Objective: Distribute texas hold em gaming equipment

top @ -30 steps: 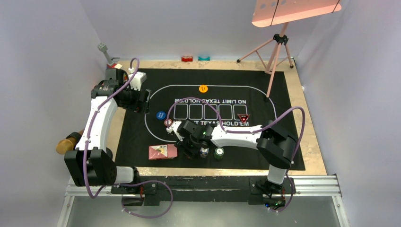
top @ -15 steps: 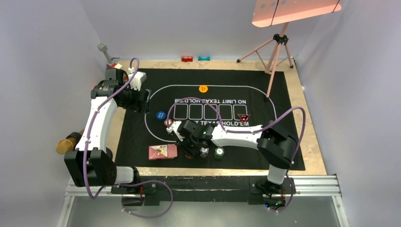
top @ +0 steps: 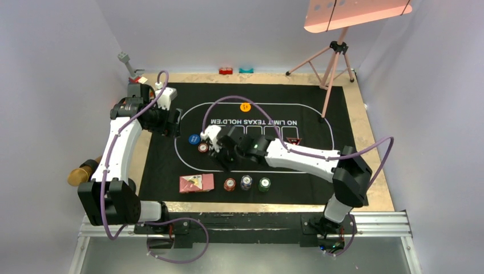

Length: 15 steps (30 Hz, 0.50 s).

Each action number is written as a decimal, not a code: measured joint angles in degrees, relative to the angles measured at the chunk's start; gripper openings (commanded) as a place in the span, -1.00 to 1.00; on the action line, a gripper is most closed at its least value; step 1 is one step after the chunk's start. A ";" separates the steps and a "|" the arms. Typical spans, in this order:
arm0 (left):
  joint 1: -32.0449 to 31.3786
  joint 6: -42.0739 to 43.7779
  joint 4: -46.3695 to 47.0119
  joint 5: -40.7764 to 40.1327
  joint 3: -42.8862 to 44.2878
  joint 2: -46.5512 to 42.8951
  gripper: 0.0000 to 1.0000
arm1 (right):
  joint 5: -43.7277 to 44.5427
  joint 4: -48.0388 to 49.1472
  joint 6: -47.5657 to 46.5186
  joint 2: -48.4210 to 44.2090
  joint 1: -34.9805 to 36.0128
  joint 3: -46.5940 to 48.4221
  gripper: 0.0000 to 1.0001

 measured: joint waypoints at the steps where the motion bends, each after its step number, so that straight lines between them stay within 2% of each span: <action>1: 0.00 0.20 0.00 0.00 0.00 0.00 0.99 | 0.24 -0.02 0.00 -0.07 -1.05 0.94 -1.00; 7: 0.00 0.76 0.04 0.00 -0.04 0.00 0.99 | 5.27 -0.79 0.79 4.24 -11.98 9.70 -1.00; 15: 0.00 0.79 0.48 -0.02 -0.35 -0.07 0.99 | 12.02 -0.98 1.84 20.20 -23.47 22.10 -1.00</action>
